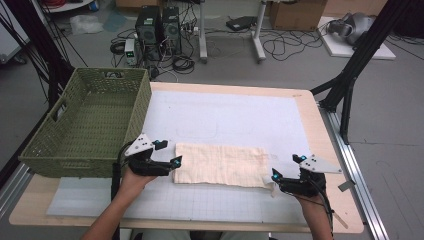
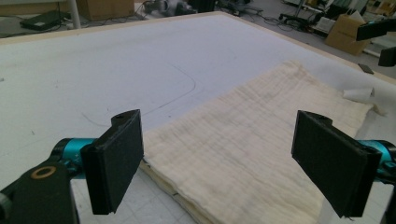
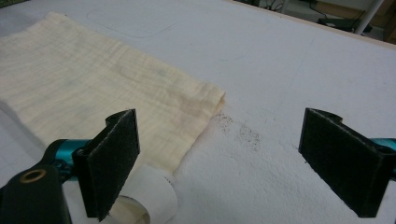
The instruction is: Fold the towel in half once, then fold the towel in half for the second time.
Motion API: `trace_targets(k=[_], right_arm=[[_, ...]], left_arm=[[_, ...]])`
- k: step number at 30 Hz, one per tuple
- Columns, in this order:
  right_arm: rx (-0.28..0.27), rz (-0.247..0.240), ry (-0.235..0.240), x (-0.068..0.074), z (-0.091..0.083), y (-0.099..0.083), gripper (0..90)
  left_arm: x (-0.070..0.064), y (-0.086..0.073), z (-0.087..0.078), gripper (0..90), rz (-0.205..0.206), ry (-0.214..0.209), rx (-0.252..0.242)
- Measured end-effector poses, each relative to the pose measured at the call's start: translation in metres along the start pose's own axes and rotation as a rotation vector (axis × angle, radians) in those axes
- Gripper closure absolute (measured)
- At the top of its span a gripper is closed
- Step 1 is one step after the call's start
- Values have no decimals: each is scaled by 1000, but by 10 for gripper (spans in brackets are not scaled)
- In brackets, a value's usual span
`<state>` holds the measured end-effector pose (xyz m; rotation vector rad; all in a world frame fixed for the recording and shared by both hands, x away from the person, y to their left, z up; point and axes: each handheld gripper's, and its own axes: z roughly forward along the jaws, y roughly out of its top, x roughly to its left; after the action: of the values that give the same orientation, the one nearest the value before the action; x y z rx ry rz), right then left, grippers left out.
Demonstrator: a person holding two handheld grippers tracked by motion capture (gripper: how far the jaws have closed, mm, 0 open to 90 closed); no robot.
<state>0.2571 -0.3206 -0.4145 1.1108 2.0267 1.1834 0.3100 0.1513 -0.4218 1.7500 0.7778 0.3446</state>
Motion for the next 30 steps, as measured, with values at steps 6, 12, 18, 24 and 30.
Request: trace_targets(k=[6,12,18,24,30], right_arm=[[-7,-4,-6,1,1,1,117],[-14,2,-7,0,1,2,117],[-5,3,-5,1,3,1,117],[3,6,3,2,6,-1,117],[19,7,40,4,9,-2,117]], left_arm=[[3,0,-2,176,-20,19,-4],[6,-2,-2,179,-28,25,1],[8,-2,-2,183,-40,28,3],[12,-1,0,188,-68,10,0],[15,5,0,180,-87,8,-5]])
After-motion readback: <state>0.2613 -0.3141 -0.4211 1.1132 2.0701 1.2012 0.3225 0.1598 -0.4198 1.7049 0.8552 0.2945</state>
